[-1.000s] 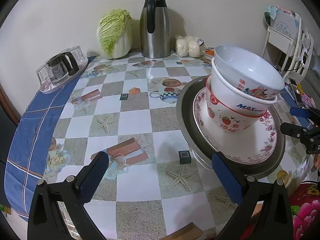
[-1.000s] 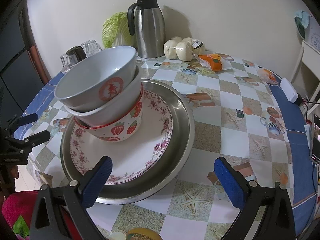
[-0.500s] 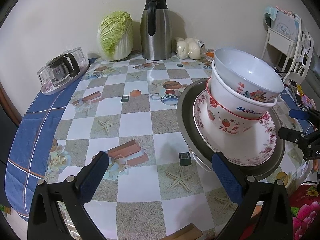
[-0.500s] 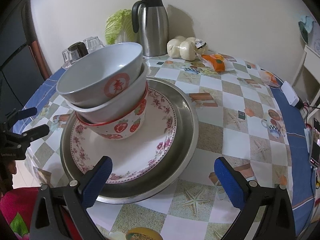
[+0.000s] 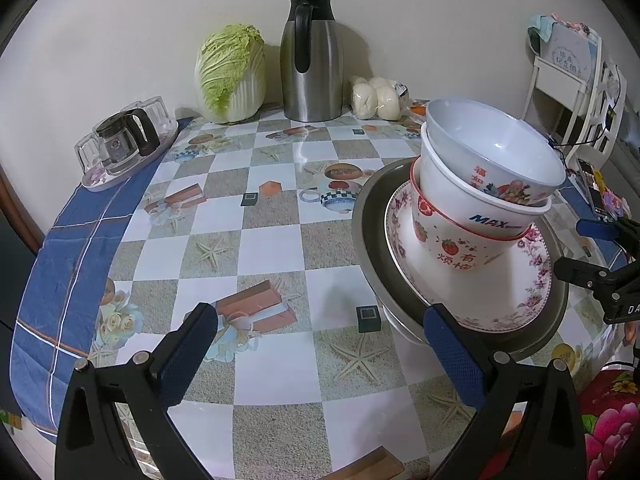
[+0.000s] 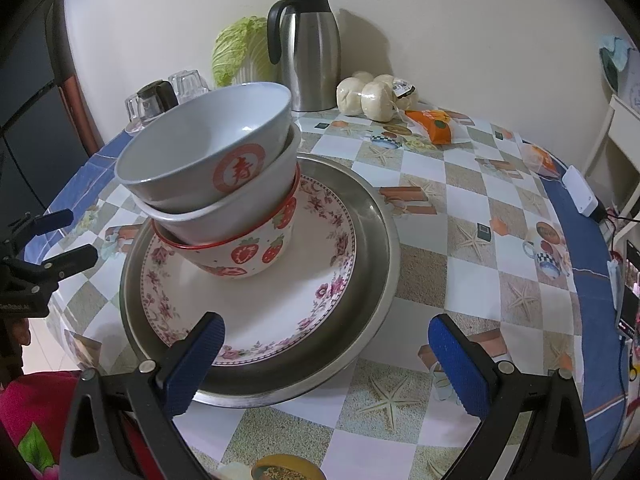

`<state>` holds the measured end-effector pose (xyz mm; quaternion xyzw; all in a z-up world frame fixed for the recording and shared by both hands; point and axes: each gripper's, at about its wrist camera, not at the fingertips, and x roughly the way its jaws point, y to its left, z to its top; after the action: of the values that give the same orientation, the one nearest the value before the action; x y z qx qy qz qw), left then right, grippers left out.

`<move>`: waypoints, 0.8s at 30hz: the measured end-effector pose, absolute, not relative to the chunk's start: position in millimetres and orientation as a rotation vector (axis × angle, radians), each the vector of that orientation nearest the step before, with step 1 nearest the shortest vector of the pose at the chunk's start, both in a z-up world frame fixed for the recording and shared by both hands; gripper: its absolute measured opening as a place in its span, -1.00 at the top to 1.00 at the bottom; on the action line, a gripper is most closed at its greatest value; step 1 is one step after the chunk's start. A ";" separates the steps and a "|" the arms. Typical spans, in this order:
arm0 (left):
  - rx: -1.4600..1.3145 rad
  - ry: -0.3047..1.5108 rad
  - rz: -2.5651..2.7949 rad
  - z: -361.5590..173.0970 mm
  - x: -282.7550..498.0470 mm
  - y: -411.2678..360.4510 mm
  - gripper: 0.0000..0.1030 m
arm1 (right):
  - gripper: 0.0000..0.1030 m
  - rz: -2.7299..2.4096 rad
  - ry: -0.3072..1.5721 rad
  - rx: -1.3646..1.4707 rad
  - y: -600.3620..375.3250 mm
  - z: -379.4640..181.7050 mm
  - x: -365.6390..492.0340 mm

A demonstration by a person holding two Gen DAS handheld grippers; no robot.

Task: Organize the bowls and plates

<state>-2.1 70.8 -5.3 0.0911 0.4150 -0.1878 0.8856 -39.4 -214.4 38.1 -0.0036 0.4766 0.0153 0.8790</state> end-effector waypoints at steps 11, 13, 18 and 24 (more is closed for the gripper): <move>0.190 0.865 -0.389 -5.3 -2.1 70.6 -0.99 | -1.00 0.032 0.996 -0.009 -213.7 37.2 -38.7; 0.190 0.864 -0.390 -5.3 -2.1 70.7 -0.99 | -1.00 0.032 0.996 -0.009 -213.5 36.7 -38.6; 0.190 0.864 -0.390 -5.4 -1.8 70.8 -0.99 | -1.00 0.032 0.997 -0.009 -213.4 36.4 -38.7; 0.189 0.864 -0.390 -5.5 -1.4 70.8 -0.99 | -1.00 0.032 0.997 -0.010 -213.2 36.4 -38.4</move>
<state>-1.4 70.8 -5.5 0.0911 0.4154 -0.1877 0.8854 -38.4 -213.2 36.4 -0.0046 0.4780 0.0152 0.8782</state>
